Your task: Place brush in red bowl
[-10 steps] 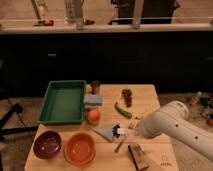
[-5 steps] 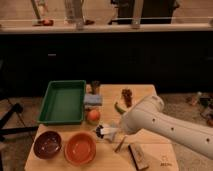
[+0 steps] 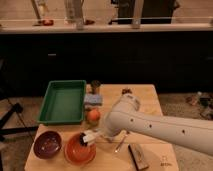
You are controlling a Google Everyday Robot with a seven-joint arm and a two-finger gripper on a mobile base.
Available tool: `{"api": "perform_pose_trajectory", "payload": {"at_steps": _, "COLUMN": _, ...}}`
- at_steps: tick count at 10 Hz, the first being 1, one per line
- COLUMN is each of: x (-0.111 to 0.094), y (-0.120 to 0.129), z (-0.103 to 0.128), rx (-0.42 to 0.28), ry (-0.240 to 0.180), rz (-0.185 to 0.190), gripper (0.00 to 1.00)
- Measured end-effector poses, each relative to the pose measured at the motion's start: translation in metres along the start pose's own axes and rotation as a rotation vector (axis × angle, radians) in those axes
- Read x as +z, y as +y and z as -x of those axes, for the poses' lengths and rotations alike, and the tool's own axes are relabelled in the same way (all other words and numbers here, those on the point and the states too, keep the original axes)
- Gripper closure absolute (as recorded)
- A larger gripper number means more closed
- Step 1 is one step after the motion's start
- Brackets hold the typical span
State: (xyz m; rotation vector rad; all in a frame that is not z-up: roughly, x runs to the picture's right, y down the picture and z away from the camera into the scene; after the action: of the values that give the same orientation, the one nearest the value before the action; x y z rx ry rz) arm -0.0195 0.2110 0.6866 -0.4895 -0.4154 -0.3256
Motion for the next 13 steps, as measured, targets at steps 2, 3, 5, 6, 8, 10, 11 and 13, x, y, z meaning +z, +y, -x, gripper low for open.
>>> {"api": "perform_pose_trajectory", "payload": {"at_steps": 2, "x": 0.008, "y": 0.004, "z": 0.016, "rx": -0.050, "ry": -0.005, "rz": 0.022, "gripper": 1.00}}
{"api": "perform_pose_trajectory", "payload": {"at_steps": 3, "x": 0.011, "y": 0.006, "z": 0.021, "rx": -0.065, "ry": -0.006, "rz": 0.032, "gripper": 1.00}}
{"api": "perform_pose_trajectory", "payload": {"at_steps": 5, "x": 0.020, "y": 0.009, "z": 0.031, "rx": -0.088, "ry": -0.007, "rz": 0.056, "gripper": 1.00}}
{"api": "perform_pose_trajectory", "payload": {"at_steps": 6, "x": 0.025, "y": 0.010, "z": 0.036, "rx": -0.098, "ry": -0.006, "rz": 0.067, "gripper": 1.00}}
{"api": "perform_pose_trajectory", "payload": {"at_steps": 8, "x": 0.035, "y": 0.010, "z": 0.045, "rx": -0.114, "ry": -0.003, "rz": 0.091, "gripper": 1.00}}
{"api": "perform_pose_trajectory", "payload": {"at_steps": 10, "x": 0.046, "y": 0.006, "z": 0.057, "rx": -0.127, "ry": -0.001, "rz": 0.105, "gripper": 1.00}}
{"api": "perform_pose_trajectory", "payload": {"at_steps": 11, "x": 0.049, "y": 0.005, "z": 0.060, "rx": -0.128, "ry": -0.001, "rz": 0.109, "gripper": 1.00}}
{"api": "perform_pose_trajectory", "payload": {"at_steps": 13, "x": 0.053, "y": 0.003, "z": 0.067, "rx": -0.134, "ry": -0.003, "rz": 0.114, "gripper": 1.00}}
